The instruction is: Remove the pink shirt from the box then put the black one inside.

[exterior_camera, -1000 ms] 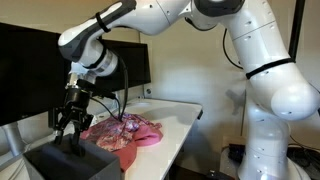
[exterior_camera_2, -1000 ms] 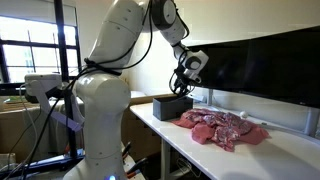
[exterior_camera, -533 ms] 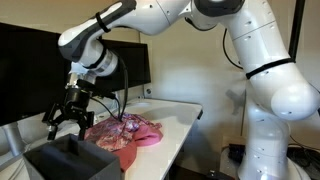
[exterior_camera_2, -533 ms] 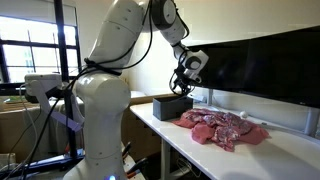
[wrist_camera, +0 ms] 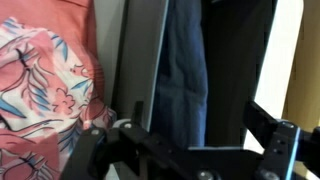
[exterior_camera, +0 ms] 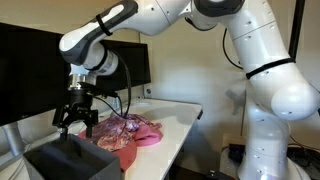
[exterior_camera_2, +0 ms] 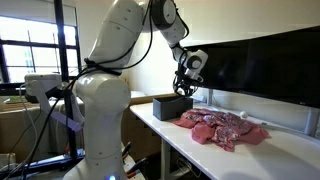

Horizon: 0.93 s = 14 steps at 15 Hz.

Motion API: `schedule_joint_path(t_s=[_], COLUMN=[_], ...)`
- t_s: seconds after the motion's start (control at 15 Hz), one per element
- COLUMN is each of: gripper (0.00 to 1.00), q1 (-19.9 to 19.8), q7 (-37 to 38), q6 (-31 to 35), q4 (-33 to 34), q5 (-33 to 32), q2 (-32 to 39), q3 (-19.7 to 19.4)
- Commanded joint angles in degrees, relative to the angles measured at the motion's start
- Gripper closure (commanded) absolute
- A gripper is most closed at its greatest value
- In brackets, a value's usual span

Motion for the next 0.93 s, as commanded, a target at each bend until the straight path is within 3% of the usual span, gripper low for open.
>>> schedule_joint_path(t_s=[0.0, 0.2, 0.27, 0.6, 0.87], gripper=[0.0, 0.0, 0.0, 0.0, 0.0], q1=[0.87, 1.44, -0.26, -2.47, -5.75], q7=[1.37, 2.33, 0.59, 2.04, 0.41], q6=[0.33, 1.6, 2.27, 5.92, 4.11], q4=[-1.39, -1.53, -11.27, -22.12, -31.81], q5=[-8.37, -15.79, -16.16, -20.97, -23.76], q2=[-1.33, -1.41, -11.16, -22.48, -33.99], q3=[-1.33, -2.2, -2.49, -5.5, -8.45])
